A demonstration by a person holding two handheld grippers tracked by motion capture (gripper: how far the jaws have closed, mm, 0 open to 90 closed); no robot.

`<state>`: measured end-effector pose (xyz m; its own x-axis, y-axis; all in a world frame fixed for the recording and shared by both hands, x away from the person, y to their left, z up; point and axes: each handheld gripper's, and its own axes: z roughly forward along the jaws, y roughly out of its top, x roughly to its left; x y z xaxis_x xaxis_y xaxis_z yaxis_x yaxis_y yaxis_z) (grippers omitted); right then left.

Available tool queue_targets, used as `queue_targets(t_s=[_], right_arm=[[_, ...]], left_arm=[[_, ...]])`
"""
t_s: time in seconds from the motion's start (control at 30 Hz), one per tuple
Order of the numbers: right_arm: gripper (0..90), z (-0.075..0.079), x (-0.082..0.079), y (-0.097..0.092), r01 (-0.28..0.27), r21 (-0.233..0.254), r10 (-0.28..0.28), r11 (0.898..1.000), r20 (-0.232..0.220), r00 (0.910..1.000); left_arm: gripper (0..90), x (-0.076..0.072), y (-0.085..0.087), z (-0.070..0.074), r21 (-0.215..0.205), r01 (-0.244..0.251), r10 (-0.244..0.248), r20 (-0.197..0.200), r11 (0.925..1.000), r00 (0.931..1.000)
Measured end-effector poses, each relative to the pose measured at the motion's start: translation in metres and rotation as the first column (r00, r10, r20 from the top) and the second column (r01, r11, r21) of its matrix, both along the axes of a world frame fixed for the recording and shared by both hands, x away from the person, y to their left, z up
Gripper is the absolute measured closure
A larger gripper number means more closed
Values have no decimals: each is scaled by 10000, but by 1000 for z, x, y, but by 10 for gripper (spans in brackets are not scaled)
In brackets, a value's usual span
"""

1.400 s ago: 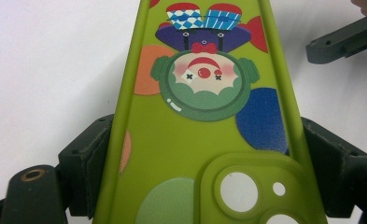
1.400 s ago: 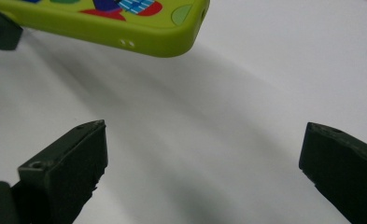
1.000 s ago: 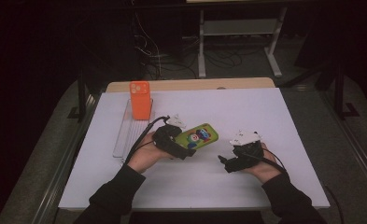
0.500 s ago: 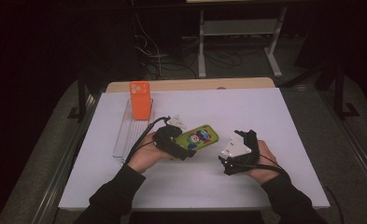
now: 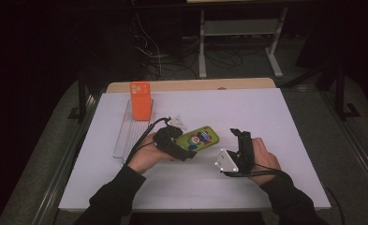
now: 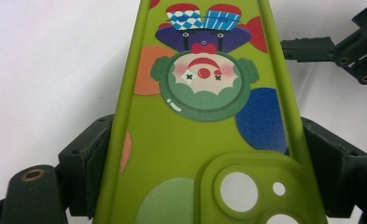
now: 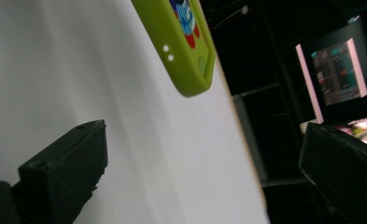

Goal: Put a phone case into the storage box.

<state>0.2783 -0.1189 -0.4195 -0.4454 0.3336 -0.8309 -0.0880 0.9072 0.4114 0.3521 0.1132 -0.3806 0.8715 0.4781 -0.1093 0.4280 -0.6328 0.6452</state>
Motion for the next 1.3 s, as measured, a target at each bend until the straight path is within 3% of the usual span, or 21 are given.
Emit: queue_targets(t_s=[0.1, 0.3, 0.37, 0.4, 0.73, 0.8, 0.87, 1.07, 1.1, 1.3], right_arm=[[6, -1, -1, 4, -253, -675, 293, 9974, 586, 9979], [8, -2, -1, 11, -617, -1335, 766, 9891, 1094, 9910], [11, -3, -1, 12, -548, -1403, 718, 9886, 1195, 9902], [15, -4, -2, 14, -491, -1371, 635, 9893, 1022, 9927], [140, -4, 0, 28, -738, -1772, 1007, 9814, 1480, 9838], [184, -3, 0, 31, -835, -1916, 1166, 9779, 1687, 9787], [246, -3, 1, 35, -872, -1676, 1221, 9820, 2109, 9698], [415, -9, 0, 41, -1193, -2075, 1633, 9709, 2098, 9640], [458, -10, -1, 43, -1205, -2172, 1666, 9687, 2085, 9637], [629, -14, -2, 46, -1393, -2470, 1933, 9590, 2104, 9583]], left_arm=[[151, -1, -1, 0, -121, -85, 85, -61, 9999, 9999], [152, -1, -1, 0, -114, -53, 52, -57, 9999, 10000], [151, 0, 0, 0, 5, 42, -42, -19, 10000, 10000], [152, -1, 0, 0, -23, 21, -21, -26, 10000, 10000], [152, -1, 0, 2, -22, 56, -56, 51, 10000, 10000], [152, -1, 0, 2, 10, 87, -87, 64, 10000, 9999], [152, -1, 0, 2, 4, 96, -96, 69, 10000, 9999], [152, -1, 0, 2, 7, 134, -134, 83, 9999, 9999], [152, -2, -2, 1, -222, -41, 42, 33, 9997, 10000], [151, -2, -2, 1, -35, 152, -152, 53, 9999, 9999]])
